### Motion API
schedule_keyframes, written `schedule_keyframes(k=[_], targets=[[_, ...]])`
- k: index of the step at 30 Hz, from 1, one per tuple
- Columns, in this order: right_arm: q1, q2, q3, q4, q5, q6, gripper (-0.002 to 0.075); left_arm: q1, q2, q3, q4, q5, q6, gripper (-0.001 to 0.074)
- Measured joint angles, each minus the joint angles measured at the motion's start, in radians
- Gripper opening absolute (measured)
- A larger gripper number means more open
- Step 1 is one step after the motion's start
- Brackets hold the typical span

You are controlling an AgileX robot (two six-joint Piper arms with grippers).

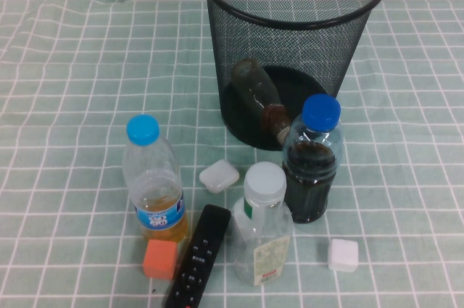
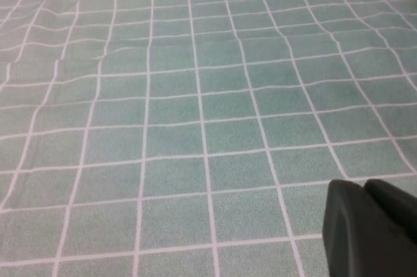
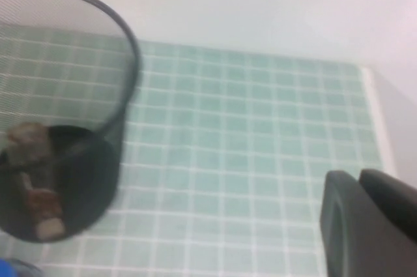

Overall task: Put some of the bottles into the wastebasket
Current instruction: Pick up a bottle from the table with left arm

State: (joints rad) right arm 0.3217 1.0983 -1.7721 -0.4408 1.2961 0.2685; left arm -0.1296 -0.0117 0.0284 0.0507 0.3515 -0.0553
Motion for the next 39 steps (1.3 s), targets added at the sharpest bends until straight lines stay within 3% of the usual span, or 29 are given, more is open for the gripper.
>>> schedule_keyframes(k=[3,6,14,17,21,26,39], targets=[[0.0,-0.081,0.14,-0.01,-0.05,0.002,-0.0006,0.0,0.0,0.0,0.0,0.0,0.0,-0.0004],[-0.038,-0.208,0.355,-0.032,-0.248,0.002,-0.0006,0.0,0.0,0.0,0.0,0.0,0.0,-0.0004],[-0.393,-0.656,1.158,0.093,-0.9,0.0,-0.0006,0.0,0.0,0.0,0.0,0.0,0.0,-0.0004],[-0.482,-0.807,1.409,0.141,-1.097,0.0,-0.0006,0.0,0.0,0.0,0.0,0.0,0.0,-0.0004],[-0.523,-0.966,1.651,0.162,-1.282,0.002,-0.0006,0.0,0.0,0.0,0.0,0.0,0.0,-0.0004],[-0.518,-1.085,1.792,0.17,-1.357,0.032,-0.0006,0.0,0.0,0.0,0.0,0.0,0.0,-0.0004],[-0.4,-1.134,1.799,0.161,-1.312,0.04,-0.0006,0.0,0.0,0.0,0.0,0.0,0.0,-0.0004]])
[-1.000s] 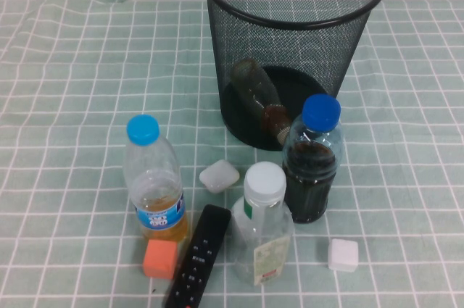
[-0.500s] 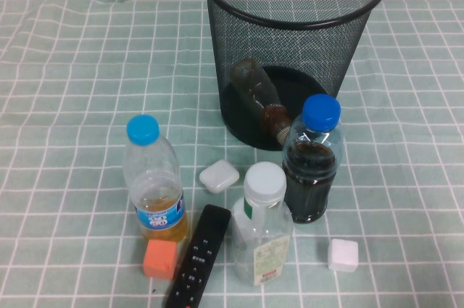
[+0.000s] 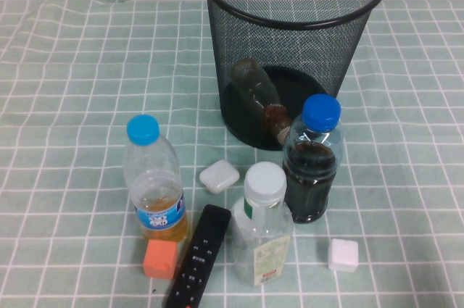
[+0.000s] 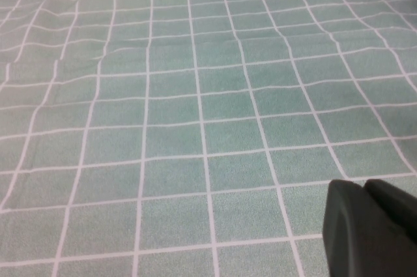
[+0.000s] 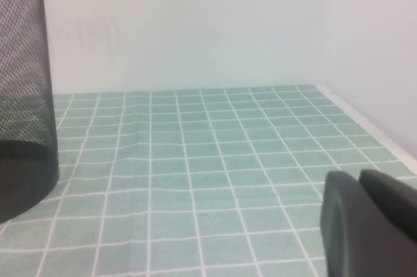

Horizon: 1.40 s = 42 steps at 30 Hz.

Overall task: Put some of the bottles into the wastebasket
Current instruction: Pick up a bottle from the table with left arm

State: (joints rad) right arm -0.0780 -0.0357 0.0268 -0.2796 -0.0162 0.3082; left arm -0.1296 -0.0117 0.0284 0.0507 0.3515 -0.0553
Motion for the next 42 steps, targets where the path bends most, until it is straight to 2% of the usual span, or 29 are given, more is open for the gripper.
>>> schedule_keyframes(k=[7,11,12,26,42], targets=[[0.001,0.0,0.0,0.029,0.016,-0.02,-0.0006,0.0,0.0,0.0,0.0,0.0,0.0,-0.0004],[0.001,0.0,0.0,0.32,0.099,-0.38,-0.0006,0.0,0.0,0.0,0.0,0.0,0.0,-0.0004],[0.001,0.0,0.0,0.351,0.117,-0.421,-0.0006,0.0,0.0,0.0,0.0,0.0,0.0,-0.0004],[0.001,0.0,0.0,0.359,0.348,-0.427,-0.0006,0.0,0.0,0.0,0.0,0.0,0.0,-0.0004],[0.005,0.0,0.0,0.356,0.346,-0.425,-0.0006,0.0,0.0,0.0,0.0,0.0,0.0,-0.0004]])
